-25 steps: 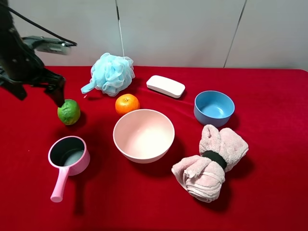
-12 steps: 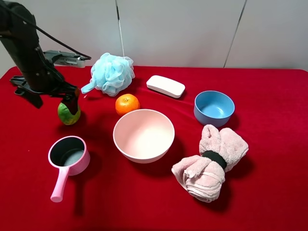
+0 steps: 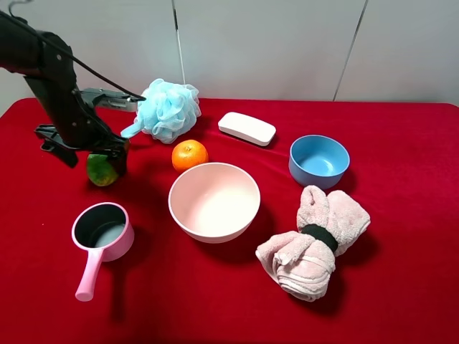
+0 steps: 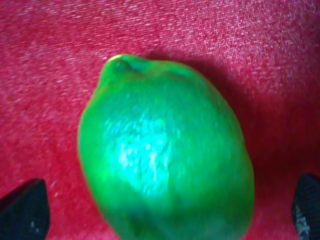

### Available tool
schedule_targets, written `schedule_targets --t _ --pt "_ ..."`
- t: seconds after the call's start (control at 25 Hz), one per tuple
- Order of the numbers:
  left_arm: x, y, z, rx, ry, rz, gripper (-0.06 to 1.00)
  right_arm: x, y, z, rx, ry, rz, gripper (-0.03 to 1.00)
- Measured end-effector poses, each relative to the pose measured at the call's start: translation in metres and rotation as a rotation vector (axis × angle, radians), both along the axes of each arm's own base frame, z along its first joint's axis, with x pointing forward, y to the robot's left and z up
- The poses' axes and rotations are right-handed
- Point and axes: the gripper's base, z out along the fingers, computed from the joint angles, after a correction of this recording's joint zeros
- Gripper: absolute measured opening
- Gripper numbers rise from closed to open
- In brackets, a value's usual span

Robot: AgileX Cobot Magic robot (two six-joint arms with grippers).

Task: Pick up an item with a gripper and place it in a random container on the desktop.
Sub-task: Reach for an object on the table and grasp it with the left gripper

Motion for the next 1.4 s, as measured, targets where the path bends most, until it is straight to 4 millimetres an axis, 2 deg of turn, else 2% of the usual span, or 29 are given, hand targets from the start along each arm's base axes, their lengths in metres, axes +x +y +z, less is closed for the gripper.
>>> schedule_targets --t 0.12,0.6,0.84,1.0,1.2,1.4 --pt "0.002 0.0 -0.007 0.0 0.003 -0.001 0.96 0.0 0.0 0.0 0.0 0.0 0.0 0.69" --pt "0.006 -0.002 -0.007 -0.01 -0.05 -0.008 0.94 0.0 0.0 0.0 0.0 0.0 0.0 0.69" --pt "0.002 -0.001 -0.015 0.001 0.01 -0.004 0.92 0.0 0.0 0.0 0.0 0.0 0.0 0.69" --pt "0.001 -0.001 -0.018 0.005 0.03 -0.003 0.84 0.0 0.0 0.0 0.0 0.0 0.0 0.69" --pt "0.001 -0.001 -0.018 0.005 0.03 -0.003 0.63 0.0 0.0 0.0 0.0 0.0 0.0 0.69" --pt "0.001 -0.001 -0.018 0.005 0.031 -0.003 0.63 0.0 0.0 0.0 0.0 0.0 0.0 0.69"
